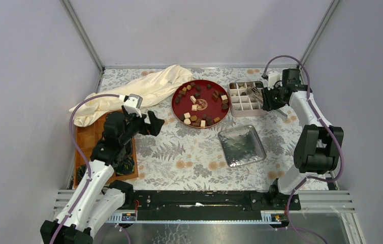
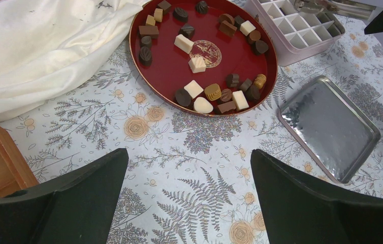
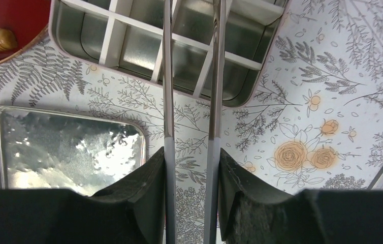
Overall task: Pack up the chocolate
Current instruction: Place the fake chocolate in the packing box, then pick up the fake chocolate from the plate, then place the fake chocolate in the packing box.
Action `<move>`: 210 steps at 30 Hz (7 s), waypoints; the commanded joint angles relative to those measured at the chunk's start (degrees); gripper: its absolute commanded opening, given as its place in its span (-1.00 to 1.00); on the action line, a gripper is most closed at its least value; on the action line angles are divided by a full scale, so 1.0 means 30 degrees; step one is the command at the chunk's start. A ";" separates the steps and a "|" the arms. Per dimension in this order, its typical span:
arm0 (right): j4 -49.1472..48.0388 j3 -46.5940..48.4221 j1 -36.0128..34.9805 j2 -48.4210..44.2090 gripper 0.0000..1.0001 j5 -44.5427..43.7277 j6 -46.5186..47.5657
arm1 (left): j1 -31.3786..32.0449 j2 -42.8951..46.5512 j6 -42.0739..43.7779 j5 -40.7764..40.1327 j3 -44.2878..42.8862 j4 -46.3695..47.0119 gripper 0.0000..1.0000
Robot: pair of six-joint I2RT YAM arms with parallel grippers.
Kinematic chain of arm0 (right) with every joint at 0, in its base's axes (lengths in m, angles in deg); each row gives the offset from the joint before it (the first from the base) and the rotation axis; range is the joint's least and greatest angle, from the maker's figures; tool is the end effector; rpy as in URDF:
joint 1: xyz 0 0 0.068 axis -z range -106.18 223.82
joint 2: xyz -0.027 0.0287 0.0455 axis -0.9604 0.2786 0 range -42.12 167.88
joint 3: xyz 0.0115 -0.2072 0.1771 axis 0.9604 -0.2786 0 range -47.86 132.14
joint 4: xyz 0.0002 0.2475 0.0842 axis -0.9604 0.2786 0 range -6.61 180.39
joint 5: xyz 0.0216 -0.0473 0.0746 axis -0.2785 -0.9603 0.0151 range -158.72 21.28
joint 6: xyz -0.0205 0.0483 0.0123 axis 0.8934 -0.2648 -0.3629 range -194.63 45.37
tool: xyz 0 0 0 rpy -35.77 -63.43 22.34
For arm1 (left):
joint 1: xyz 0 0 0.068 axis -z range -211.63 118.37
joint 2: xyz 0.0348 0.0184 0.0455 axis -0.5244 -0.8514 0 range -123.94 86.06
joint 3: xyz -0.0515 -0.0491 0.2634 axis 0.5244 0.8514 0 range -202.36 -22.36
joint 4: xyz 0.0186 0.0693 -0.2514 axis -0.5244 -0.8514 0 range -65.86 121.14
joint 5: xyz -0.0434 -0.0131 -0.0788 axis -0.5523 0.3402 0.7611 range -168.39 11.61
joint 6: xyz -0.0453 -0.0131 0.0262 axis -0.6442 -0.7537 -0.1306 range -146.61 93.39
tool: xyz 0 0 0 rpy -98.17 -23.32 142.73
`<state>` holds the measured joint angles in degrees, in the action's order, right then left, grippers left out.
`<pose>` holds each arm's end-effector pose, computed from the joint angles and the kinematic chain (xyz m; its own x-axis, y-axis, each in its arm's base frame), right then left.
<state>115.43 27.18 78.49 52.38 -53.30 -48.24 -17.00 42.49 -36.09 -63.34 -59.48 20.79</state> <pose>0.3588 -0.0198 0.2669 -0.6602 -0.3760 -0.6502 -0.4242 0.9010 -0.0903 0.1744 -0.0552 0.2962 -0.3556 -0.0715 -0.9319 0.4318 0.8717 -0.2317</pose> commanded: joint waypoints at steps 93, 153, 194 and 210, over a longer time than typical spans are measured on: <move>-0.0453 0.3923 -1.1330 0.5043 -0.04 -0.1350 -0.0628 | 0.0044 -0.0121 0.0141 -0.0210 0.0117 0.0522 0.97; -0.0983 0.0391 0.1412 -0.1607 -0.69 0.0207 0.0074 | 0.0026 0.0216 0.0127 -0.0122 0.0110 0.0535 0.97; 0.0838 0.1117 0.2048 -0.0024 -0.43 -0.1178 0.0849 | 0.0043 0.0250 0.0111 -0.0104 0.0150 0.0528 0.97; 0.0691 0.1098 0.2048 -0.0055 -0.04 -0.1009 0.0629 | 0.0050 0.0265 0.0111 -0.0081 0.0154 0.0539 0.97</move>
<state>119.03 28.04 84.37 52.77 -56.03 -45.81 -17.00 42.69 -36.09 -63.38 -59.48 20.79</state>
